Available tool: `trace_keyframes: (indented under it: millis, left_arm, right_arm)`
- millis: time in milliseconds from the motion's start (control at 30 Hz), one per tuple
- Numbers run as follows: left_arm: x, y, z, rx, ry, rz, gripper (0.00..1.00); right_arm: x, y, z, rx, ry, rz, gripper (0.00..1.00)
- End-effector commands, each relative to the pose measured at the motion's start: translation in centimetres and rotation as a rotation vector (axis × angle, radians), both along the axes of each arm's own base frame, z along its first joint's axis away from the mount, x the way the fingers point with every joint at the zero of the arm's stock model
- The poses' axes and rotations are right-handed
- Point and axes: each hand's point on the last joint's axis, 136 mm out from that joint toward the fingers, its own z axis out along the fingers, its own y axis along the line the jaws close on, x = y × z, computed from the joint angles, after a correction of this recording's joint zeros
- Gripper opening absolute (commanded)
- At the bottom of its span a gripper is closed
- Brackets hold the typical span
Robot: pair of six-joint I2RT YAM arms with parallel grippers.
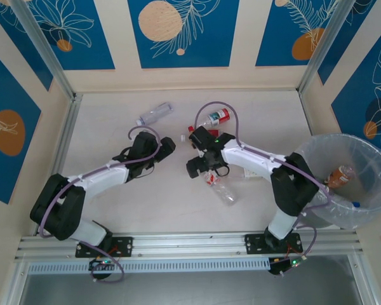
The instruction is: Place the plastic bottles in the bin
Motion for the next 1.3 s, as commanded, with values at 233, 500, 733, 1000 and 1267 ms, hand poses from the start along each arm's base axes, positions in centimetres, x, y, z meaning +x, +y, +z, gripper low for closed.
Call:
trace_keyframes:
  millis: [233,500,733,1000,1267]
  left_arm:
    - [-0.9,3.3,0.4,0.051,0.004,0.099,0.99]
    - [-1.2,4.0,0.3,0.062,0.006,0.115,0.99]
    - [-1.2,3.9,0.2,0.063,0.012,0.110,0.99]
    - [-1.3,4.4,0.2,0.072,0.012,0.123,0.99]
    - [-1.0,4.2,0.1,0.065,0.027,0.104,0.99]
  right_arm:
    - [0.2,0.8,-2.7,-0.137,0.116,0.168,0.94]
    - [1.0,1.0,-4.4,-0.177,0.151,0.187,0.89]
    - [2.1,2.0,-4.8,-0.179,0.161,0.281,0.88]
    - [3.1,2.4,-4.7,-0.132,0.197,0.310,0.72]
    - [2.9,1.8,-4.3,-0.108,0.203,0.305,0.53]
